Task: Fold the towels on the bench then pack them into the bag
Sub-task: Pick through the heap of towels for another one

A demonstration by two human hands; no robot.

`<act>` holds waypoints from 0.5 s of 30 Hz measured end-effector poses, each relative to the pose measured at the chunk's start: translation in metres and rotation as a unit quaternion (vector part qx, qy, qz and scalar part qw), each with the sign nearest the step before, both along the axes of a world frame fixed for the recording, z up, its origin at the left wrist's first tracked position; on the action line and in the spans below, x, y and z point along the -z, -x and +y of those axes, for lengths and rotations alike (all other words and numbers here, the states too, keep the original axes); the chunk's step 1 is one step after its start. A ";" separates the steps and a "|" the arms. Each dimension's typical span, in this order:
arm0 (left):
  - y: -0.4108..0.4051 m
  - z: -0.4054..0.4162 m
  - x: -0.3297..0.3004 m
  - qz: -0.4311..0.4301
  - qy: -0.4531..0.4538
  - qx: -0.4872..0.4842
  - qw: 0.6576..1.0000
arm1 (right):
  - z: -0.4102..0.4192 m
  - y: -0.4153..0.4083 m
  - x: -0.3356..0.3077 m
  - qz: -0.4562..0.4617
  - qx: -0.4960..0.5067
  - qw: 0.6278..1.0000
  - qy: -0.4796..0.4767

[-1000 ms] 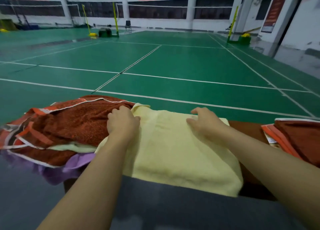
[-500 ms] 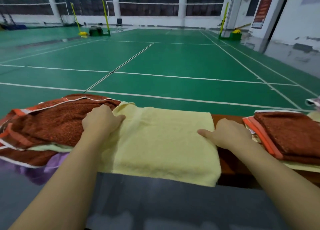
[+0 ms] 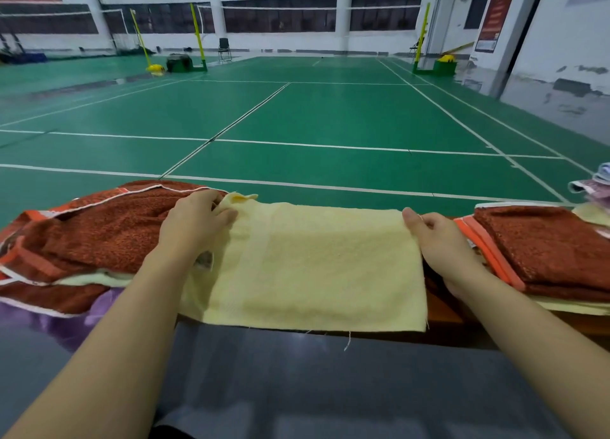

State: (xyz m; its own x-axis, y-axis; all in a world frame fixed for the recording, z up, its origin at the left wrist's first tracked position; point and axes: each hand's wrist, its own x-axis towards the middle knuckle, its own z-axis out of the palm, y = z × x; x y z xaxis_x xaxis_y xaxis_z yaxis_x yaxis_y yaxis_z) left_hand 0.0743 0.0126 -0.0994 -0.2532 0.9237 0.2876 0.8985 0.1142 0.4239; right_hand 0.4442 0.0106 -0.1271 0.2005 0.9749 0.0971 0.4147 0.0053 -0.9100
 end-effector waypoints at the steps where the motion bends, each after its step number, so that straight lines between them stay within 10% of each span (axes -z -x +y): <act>1: -0.003 0.001 0.000 0.000 0.001 0.007 1.000 | 0.001 -0.001 0.001 0.000 0.004 1.000 -0.005; 8: -0.016 0.008 0.002 -0.091 0.026 -0.023 0.995 | 0.007 -0.005 0.009 0.060 0.027 0.998 -0.005; 15: -0.023 0.006 0.005 -0.379 -0.082 -0.015 0.922 | 0.015 -0.012 0.014 0.150 0.047 0.987 -0.035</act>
